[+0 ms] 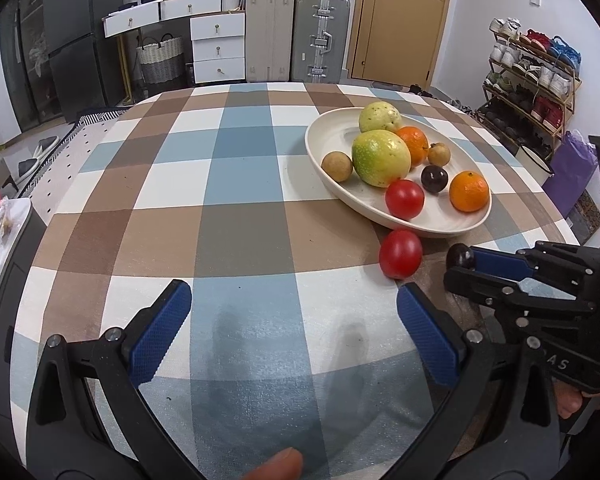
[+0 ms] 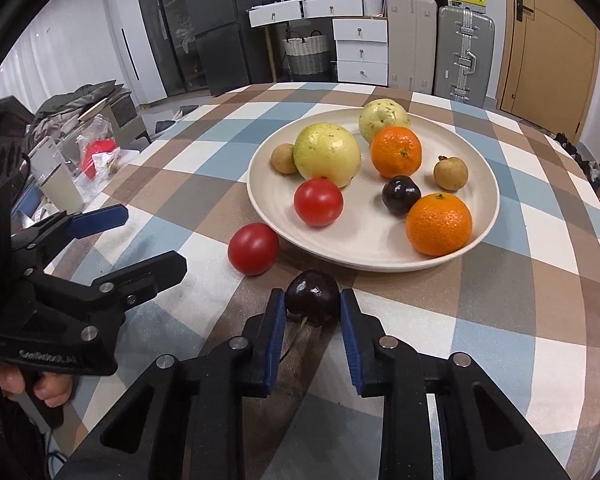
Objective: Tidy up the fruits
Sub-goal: 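Close the right gripper on the dark plum while the left gripper closes on the red tomato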
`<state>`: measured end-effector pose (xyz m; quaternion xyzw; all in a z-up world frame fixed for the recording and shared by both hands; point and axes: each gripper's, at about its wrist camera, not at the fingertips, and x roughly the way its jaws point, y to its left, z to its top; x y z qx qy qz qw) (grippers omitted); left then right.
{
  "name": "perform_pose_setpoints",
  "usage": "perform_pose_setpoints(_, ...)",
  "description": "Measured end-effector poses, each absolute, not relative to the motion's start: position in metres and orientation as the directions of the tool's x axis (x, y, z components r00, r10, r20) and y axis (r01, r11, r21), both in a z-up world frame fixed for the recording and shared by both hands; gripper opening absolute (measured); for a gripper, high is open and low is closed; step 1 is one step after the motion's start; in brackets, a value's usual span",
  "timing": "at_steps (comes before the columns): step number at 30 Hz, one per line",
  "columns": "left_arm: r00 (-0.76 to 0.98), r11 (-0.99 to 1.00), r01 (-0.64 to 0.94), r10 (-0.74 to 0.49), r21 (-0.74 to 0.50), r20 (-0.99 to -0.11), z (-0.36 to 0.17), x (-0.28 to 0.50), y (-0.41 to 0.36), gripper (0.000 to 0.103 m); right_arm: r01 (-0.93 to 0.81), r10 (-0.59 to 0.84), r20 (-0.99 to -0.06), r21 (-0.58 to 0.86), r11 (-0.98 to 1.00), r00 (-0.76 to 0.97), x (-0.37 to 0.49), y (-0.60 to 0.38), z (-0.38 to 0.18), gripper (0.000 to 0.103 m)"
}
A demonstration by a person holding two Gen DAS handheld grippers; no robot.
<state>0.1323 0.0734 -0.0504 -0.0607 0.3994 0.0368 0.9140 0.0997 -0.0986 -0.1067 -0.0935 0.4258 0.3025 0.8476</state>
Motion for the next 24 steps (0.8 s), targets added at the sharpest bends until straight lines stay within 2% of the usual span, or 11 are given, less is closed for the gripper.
perform_pose_setpoints(9, 0.677, 0.99, -0.088, -0.019, -0.106, -0.735, -0.052, 0.14, 0.057, 0.103, -0.619, 0.538, -0.696, 0.171, 0.767, 0.474, 0.096, -0.133, -0.088, 0.028)
perform_pose_setpoints(17, 0.641, 0.996, -0.052, -0.026, -0.077, -0.767, -0.06, 0.159, 0.036, 0.099, -0.603, 0.54, -0.681, 0.178, 0.777, 0.494, 0.1, -0.15, -0.081, 0.028)
perform_pose_setpoints(24, 0.626, 0.996, 0.001, -0.068, -0.087, -0.777, -0.063, 0.178, 0.023, 0.082, -0.594, 0.538, -0.676, 0.182, 0.784, 0.504, 0.105, -0.17, -0.079, 0.028)
